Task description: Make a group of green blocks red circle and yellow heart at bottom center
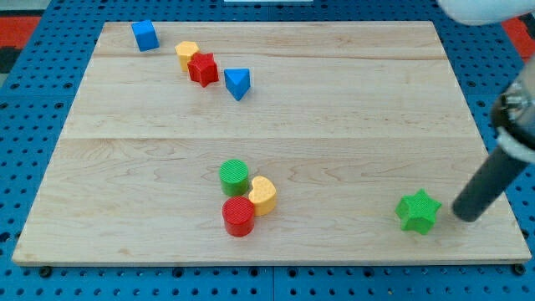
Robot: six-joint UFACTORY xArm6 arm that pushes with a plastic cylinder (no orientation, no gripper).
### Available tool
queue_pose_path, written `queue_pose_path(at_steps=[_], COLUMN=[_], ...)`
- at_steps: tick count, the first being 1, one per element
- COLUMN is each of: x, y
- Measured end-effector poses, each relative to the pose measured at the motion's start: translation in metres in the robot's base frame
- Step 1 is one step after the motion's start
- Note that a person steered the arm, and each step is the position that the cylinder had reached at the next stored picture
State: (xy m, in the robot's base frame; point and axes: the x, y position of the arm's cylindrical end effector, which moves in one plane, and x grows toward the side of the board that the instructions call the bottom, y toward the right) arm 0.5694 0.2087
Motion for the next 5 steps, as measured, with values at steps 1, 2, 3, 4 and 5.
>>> queue_pose_path(at_steps=[1, 2, 3, 4, 5], x=[0.006, -0.007, -0.009, -0.009, -0.011], y=[-0.095, -0.129, -0.119, -0.160, -0.160])
